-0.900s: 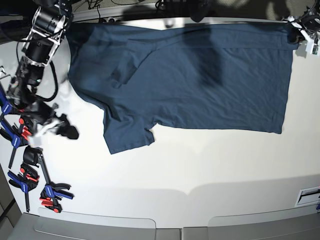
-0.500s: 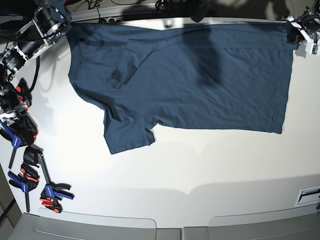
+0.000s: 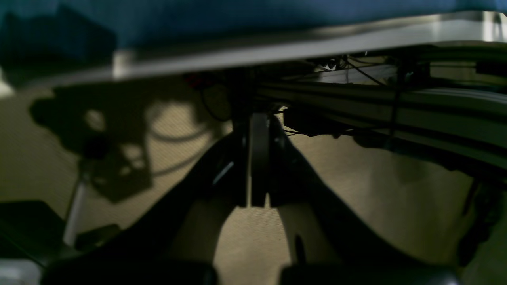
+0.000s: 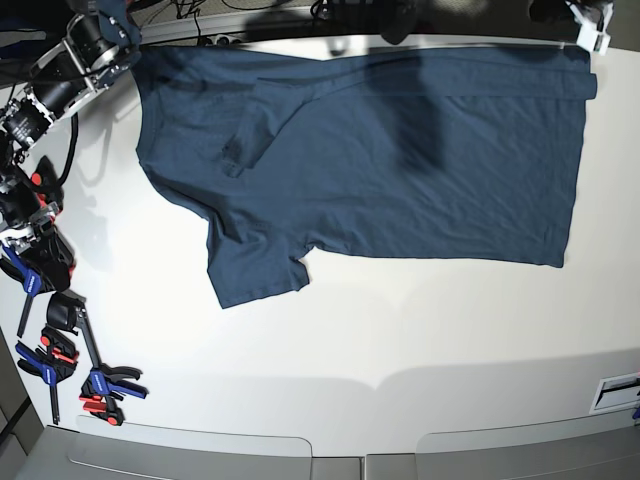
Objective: Fold the T-shirt properly
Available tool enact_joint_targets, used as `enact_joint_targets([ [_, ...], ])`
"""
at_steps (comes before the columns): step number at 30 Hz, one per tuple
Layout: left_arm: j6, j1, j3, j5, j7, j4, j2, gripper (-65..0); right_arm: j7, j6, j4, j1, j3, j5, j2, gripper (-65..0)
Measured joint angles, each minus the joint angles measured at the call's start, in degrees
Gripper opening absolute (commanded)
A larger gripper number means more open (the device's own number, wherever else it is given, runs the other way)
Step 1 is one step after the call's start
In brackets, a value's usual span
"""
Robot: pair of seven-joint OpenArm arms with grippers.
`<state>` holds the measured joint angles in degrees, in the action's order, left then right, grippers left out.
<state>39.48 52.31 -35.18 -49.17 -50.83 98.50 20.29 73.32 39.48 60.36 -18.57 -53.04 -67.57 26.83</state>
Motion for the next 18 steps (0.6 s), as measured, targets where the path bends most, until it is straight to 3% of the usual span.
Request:
enact_joint_targets([
  [3,0.0,1.0,3.9,0.1,0.2,-2.5,-1.1,-65.0,0.0,0.0,0.0,0.0,0.0,0.0,0.0,-39.7],
  [6,0.1,0.5,11.3,4.5,4.8,-8.3,-2.3,-65.0,-0.2,0.0,0.0,0.0,0.0,0.0,0.0,-39.7],
  [12,-0.2,-5.6,26.0,21.2,24.3,-27.0,-4.9,-65.0,-0.2,0.0,0.0,0.0,0.0,0.0,0.0,-39.7],
  [18,-0.1,-16.8,33.5,38.6,50.4,-48.8,-8.0,-65.0,-0.2,0.0,0.0,0.0,0.0,0.1,0.0,-39.7],
])
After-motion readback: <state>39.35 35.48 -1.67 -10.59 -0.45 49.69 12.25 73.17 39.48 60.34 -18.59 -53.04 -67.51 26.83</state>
